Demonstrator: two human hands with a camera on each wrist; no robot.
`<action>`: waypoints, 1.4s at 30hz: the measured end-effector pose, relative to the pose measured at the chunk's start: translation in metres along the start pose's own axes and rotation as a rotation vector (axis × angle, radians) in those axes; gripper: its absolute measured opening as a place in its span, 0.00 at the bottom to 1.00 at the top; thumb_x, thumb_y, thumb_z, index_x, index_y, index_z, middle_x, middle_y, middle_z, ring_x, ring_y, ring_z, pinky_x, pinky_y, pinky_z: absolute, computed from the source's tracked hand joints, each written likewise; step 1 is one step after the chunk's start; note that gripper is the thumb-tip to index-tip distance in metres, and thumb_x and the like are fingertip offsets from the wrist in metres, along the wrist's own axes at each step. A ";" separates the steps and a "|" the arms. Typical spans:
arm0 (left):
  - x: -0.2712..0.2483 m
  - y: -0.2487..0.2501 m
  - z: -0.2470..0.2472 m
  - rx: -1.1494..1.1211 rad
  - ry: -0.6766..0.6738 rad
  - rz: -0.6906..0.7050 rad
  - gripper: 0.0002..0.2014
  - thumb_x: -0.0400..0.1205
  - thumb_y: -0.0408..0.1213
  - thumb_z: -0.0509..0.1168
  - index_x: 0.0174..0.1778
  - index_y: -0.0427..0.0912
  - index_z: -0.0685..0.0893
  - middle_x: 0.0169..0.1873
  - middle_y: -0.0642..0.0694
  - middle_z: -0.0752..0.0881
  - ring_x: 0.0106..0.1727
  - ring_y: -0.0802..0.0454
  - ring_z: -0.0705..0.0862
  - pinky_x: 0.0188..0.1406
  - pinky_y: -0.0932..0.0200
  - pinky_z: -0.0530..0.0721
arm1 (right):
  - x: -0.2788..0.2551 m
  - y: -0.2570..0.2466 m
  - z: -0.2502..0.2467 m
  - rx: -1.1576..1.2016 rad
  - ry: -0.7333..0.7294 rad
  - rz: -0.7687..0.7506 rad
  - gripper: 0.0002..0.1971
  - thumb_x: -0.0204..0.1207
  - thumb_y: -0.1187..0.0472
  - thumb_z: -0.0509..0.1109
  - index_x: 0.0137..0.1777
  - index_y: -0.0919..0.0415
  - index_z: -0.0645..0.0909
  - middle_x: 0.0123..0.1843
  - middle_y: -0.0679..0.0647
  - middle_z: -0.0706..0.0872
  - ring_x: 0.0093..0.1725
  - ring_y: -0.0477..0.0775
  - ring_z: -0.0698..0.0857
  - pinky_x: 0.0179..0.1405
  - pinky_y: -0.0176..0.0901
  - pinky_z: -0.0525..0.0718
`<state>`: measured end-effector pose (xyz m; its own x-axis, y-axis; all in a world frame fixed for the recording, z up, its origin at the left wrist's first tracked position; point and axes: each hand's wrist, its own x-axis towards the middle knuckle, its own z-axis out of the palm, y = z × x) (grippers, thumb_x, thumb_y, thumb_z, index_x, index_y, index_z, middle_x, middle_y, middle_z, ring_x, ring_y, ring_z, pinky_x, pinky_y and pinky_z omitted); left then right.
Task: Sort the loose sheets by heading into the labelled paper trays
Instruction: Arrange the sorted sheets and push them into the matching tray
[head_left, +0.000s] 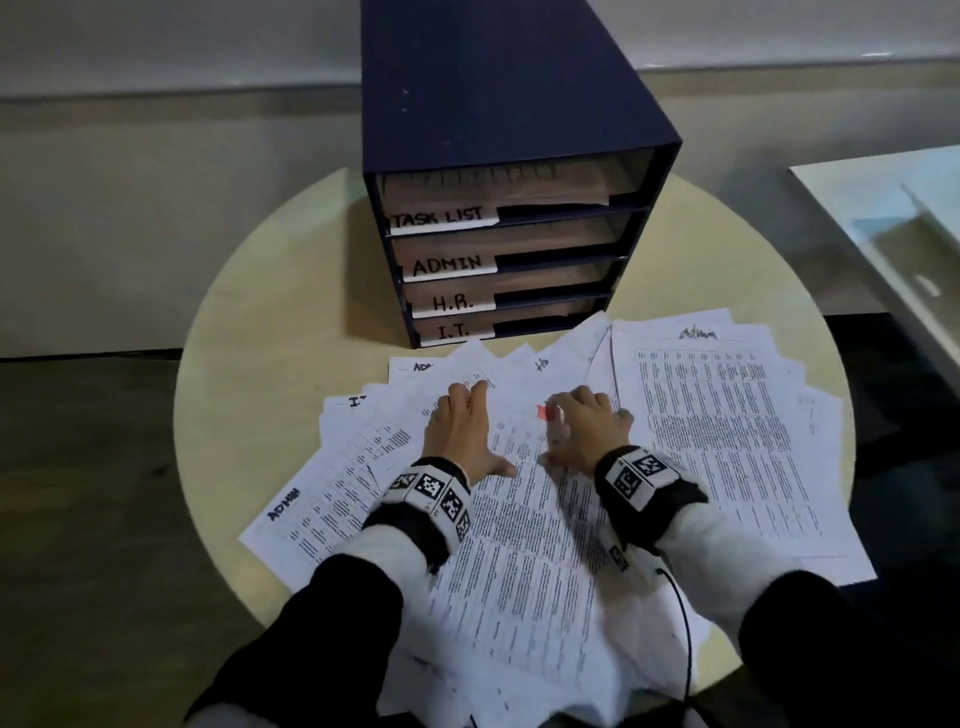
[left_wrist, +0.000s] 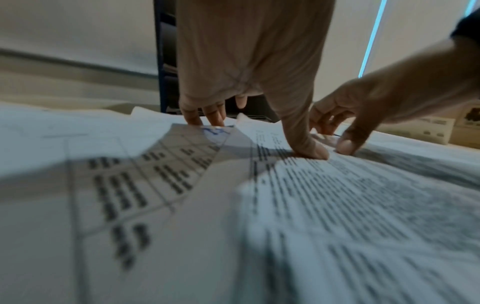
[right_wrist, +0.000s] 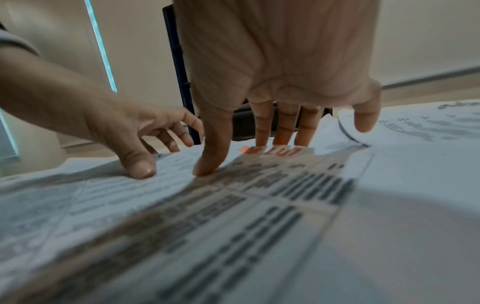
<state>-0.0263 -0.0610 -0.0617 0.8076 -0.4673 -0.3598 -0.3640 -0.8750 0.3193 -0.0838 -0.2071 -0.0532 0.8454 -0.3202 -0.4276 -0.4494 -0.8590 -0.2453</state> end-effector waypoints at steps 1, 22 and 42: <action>-0.002 -0.002 0.001 -0.047 -0.009 -0.002 0.57 0.62 0.52 0.80 0.79 0.44 0.51 0.72 0.40 0.62 0.72 0.41 0.64 0.71 0.48 0.70 | -0.002 0.001 0.001 0.011 0.019 0.022 0.26 0.71 0.54 0.72 0.69 0.52 0.69 0.71 0.52 0.69 0.72 0.57 0.66 0.72 0.62 0.60; 0.011 -0.041 -0.048 -0.181 -0.283 -0.042 0.13 0.82 0.27 0.59 0.58 0.39 0.83 0.58 0.38 0.84 0.51 0.47 0.79 0.48 0.59 0.75 | -0.030 0.030 0.008 0.271 0.299 -0.442 0.09 0.70 0.78 0.67 0.46 0.69 0.84 0.39 0.62 0.89 0.37 0.59 0.87 0.44 0.57 0.87; 0.048 -0.014 -0.063 -0.150 -0.047 -0.190 0.14 0.78 0.24 0.59 0.57 0.41 0.77 0.64 0.38 0.80 0.61 0.42 0.80 0.53 0.58 0.76 | 0.021 0.051 -0.041 0.511 -0.135 -0.096 0.12 0.83 0.64 0.58 0.57 0.68 0.80 0.57 0.62 0.85 0.50 0.52 0.79 0.45 0.36 0.73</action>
<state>0.0472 -0.0627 -0.0279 0.8314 -0.3045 -0.4648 -0.1320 -0.9208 0.3671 -0.0776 -0.2742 -0.0385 0.8602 -0.1660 -0.4823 -0.4833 -0.5672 -0.6668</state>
